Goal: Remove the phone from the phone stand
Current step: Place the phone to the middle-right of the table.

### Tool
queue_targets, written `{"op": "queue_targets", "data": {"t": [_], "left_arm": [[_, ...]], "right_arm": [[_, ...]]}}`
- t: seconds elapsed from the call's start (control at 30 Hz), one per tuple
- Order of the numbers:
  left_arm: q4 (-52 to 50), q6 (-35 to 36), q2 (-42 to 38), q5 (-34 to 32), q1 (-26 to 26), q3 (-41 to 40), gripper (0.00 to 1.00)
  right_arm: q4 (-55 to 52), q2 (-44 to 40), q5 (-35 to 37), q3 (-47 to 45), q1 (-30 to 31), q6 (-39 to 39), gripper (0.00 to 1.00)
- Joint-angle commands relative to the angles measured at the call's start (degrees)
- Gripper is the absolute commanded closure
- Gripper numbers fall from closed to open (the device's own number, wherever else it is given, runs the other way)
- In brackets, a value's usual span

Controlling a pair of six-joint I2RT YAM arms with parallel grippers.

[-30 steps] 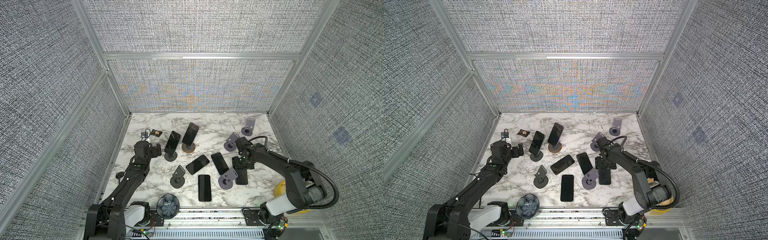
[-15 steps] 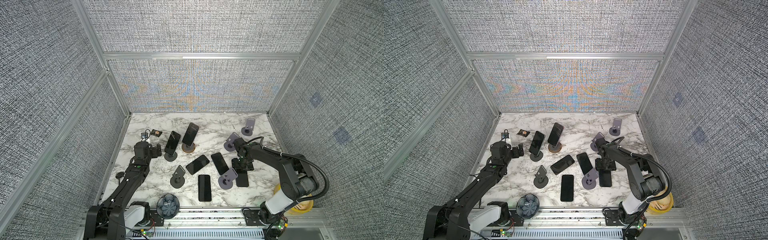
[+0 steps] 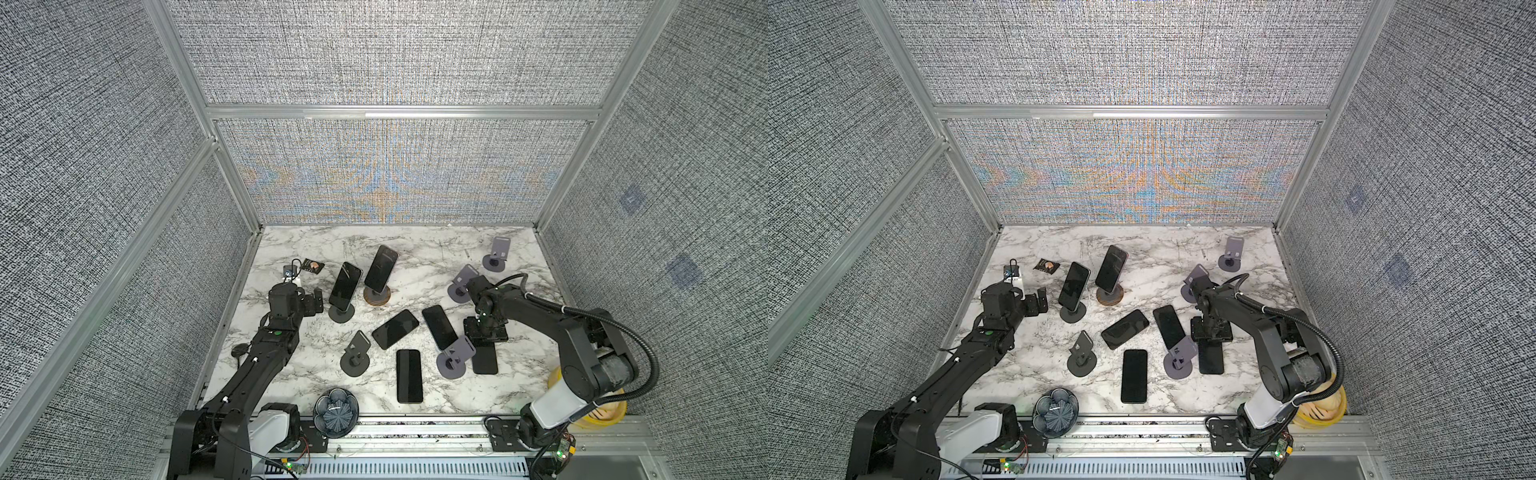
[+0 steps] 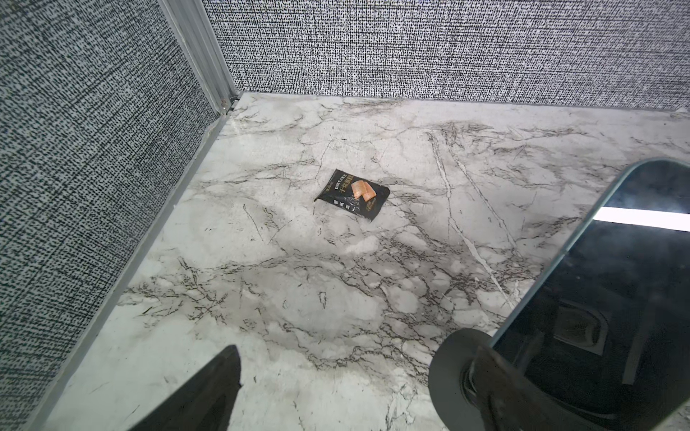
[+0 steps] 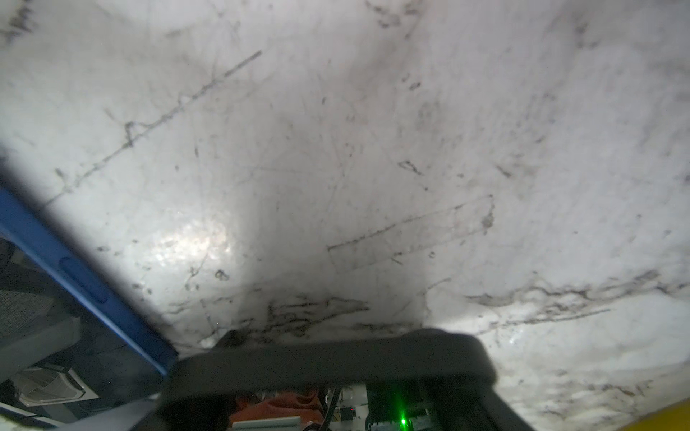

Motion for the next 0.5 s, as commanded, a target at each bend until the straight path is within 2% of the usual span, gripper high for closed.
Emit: {"op": "queue_targets", "data": {"t": [0.0, 0.47], "left_arm": [[1.8, 0.2, 0.1, 0.7, 0.1, 0.2, 0.02], [1.4, 0.2, 0.2, 1.0, 0.1, 0.4, 0.02]], "right_arm": [[-0.2, -0.4, 0.3, -0.3, 0.0, 0.3, 0.25], [-0.2, 0.4, -0.1, 0.1, 0.0, -0.1, 0.22]]}}
